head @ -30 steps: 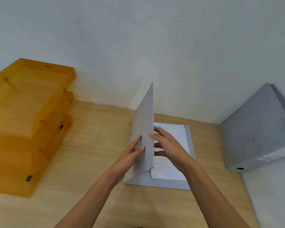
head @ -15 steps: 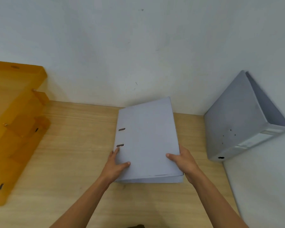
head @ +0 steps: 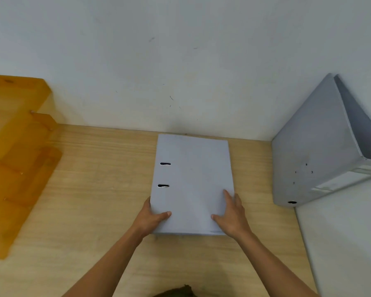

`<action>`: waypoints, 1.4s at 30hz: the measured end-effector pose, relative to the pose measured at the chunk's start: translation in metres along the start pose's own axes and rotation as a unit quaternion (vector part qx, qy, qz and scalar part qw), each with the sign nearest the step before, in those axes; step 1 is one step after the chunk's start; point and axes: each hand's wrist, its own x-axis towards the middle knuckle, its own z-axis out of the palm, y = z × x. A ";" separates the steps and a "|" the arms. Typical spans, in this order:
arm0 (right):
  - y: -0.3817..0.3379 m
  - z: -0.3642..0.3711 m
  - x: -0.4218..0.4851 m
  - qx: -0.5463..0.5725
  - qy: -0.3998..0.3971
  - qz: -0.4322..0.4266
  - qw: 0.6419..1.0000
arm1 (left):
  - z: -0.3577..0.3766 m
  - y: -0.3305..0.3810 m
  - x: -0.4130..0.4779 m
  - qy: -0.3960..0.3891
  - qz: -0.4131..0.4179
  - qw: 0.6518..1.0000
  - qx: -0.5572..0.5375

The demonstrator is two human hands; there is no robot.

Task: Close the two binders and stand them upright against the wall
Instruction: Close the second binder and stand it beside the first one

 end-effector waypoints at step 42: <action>-0.088 -0.082 -0.033 0.306 -0.170 -0.134 0.927 | 0.023 0.130 -0.042 -0.294 0.084 0.944 -0.125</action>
